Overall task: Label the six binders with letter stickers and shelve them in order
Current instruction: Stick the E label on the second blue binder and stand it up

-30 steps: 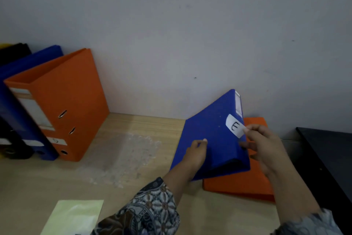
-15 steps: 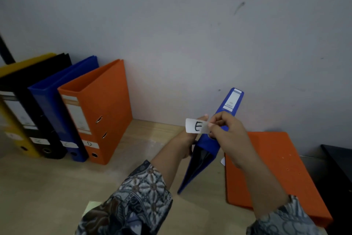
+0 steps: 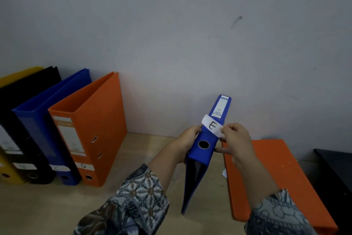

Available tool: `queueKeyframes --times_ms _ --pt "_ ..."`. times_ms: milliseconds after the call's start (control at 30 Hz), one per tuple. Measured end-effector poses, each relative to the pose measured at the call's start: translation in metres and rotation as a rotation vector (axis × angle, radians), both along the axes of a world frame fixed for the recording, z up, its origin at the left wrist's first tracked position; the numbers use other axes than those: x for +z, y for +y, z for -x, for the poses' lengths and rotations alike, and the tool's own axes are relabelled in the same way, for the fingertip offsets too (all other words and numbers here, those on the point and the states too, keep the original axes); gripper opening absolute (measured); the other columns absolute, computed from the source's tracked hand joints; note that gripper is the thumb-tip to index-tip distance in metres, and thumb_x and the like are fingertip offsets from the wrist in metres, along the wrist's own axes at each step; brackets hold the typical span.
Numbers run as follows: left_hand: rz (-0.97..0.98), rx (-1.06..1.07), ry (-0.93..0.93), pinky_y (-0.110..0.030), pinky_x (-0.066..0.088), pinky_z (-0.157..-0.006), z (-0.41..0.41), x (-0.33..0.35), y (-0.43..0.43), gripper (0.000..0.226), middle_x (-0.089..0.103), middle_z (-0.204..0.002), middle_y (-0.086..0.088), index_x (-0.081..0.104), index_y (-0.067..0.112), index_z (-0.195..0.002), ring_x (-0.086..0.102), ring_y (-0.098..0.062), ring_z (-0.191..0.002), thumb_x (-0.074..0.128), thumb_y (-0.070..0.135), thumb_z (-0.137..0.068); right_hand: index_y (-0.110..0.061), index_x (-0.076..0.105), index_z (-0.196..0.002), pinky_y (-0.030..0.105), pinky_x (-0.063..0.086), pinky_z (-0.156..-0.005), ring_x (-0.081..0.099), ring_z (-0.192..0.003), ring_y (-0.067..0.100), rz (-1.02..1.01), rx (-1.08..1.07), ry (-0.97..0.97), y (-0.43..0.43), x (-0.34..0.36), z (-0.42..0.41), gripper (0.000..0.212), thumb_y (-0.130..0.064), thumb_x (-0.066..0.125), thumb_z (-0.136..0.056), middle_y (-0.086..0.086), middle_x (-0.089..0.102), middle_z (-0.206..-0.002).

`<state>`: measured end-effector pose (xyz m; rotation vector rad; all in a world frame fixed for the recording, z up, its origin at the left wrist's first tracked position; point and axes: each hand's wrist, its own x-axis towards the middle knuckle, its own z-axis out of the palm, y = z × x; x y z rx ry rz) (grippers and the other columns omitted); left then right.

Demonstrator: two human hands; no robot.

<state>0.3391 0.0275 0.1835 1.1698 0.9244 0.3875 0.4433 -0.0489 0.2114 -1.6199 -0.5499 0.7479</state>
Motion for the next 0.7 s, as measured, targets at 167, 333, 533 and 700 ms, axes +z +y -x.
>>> queueKeyframes --times_ms 167,333,533,700 --pt "0.077 0.102 -0.075 -0.036 0.053 -0.079 -0.011 -0.003 0.013 0.069 0.069 -0.110 -0.013 0.062 0.014 -0.117 0.066 -0.025 -0.093 0.022 0.066 -0.093 -0.013 0.050 -0.083 0.043 0.056 -0.059 0.061 -0.081 0.020 0.107 0.077 0.005 0.014 0.011 -0.004 0.011 -0.008 0.048 -0.092 0.005 0.058 -0.089" --pt "0.099 0.021 -0.165 -0.028 0.052 -0.070 -0.009 -0.001 0.005 0.078 0.069 -0.107 -0.013 0.060 0.012 -0.120 0.065 -0.019 -0.078 0.014 0.068 -0.092 -0.013 0.050 -0.084 0.041 0.056 -0.056 0.061 -0.076 0.016 0.136 0.159 -0.033 0.013 0.020 0.003 0.011 -0.007 0.046 -0.093 0.003 0.059 -0.085" --pt "0.046 0.120 -0.207 -0.030 0.054 -0.073 0.025 -0.008 -0.001 0.071 0.072 -0.098 -0.010 0.063 0.015 -0.111 0.067 -0.021 -0.082 0.019 0.067 -0.091 -0.008 0.051 -0.092 0.036 0.055 -0.051 0.060 -0.079 0.018 0.151 0.266 -0.040 0.014 0.020 0.023 0.004 -0.008 0.048 -0.093 0.004 0.059 -0.092" --pt "0.023 0.185 -0.216 -0.031 0.054 -0.071 0.060 -0.009 -0.002 0.056 0.073 -0.088 -0.005 0.063 0.020 -0.100 0.068 -0.019 -0.077 0.027 0.062 -0.093 -0.007 0.050 -0.093 0.030 0.053 -0.048 0.062 -0.081 0.017 0.160 0.361 -0.097 0.021 0.018 0.049 0.005 -0.011 0.049 -0.093 0.005 0.061 -0.096"
